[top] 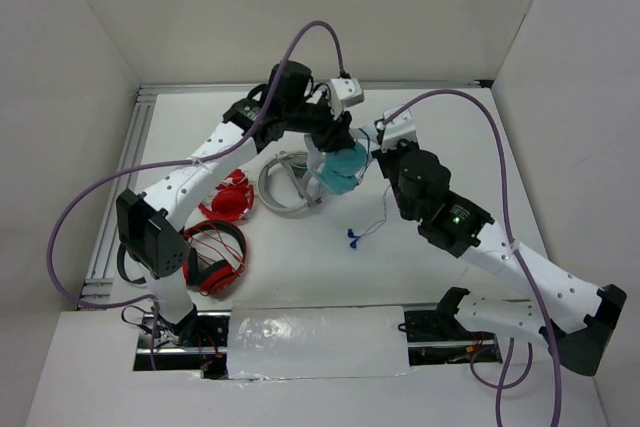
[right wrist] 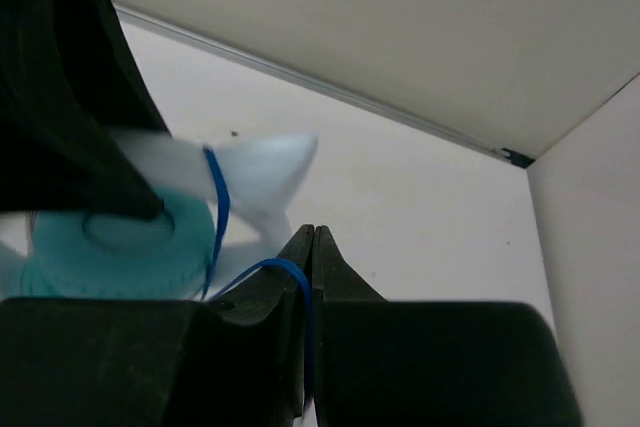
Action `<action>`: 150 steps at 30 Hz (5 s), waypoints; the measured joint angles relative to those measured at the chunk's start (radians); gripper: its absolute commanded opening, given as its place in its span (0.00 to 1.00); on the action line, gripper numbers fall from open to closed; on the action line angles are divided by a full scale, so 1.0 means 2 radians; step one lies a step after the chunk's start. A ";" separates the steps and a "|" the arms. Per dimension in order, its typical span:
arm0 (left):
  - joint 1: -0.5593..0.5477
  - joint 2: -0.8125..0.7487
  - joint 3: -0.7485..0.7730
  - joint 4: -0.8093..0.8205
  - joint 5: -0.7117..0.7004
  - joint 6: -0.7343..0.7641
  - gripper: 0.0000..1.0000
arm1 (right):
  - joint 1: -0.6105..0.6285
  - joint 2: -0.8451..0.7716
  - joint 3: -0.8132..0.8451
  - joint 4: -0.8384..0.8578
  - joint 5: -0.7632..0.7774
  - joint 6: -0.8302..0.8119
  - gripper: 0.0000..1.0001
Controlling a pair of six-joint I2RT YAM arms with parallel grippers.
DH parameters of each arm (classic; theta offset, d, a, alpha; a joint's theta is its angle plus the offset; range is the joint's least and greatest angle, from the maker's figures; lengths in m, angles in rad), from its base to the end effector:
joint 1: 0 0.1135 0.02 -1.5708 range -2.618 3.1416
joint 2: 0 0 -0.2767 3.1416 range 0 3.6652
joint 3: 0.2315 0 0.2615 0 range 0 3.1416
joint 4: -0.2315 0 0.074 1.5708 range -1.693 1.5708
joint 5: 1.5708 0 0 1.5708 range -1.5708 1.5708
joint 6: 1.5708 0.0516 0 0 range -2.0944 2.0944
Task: Wrap the headphones
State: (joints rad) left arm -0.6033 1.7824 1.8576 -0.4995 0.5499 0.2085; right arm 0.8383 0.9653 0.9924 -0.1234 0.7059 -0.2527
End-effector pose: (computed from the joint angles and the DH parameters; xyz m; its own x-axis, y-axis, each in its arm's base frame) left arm 0.3429 -0.2690 0.4144 -0.1504 0.3179 -0.9361 0.9271 0.3741 -0.0218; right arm 0.1774 0.1472 0.3970 -0.0288 -0.3165 -0.9482 -0.1458 0.9397 -0.3092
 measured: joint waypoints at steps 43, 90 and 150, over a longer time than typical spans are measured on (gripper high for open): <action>-0.074 -0.214 -0.175 0.035 0.192 0.127 0.00 | -0.204 0.159 -0.004 0.119 -0.360 0.066 0.05; -0.077 -0.275 -0.049 0.198 0.007 -0.062 0.00 | -0.181 0.265 -0.142 0.349 -0.540 0.271 0.00; 0.344 -0.159 -0.065 0.152 0.075 -0.407 0.00 | 0.059 0.095 -0.148 -0.024 -0.050 0.336 0.00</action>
State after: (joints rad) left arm 0.0849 1.4643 1.7267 -0.1963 0.6991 -0.6056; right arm 0.9569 1.1549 0.6956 -0.1707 0.6064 0.4202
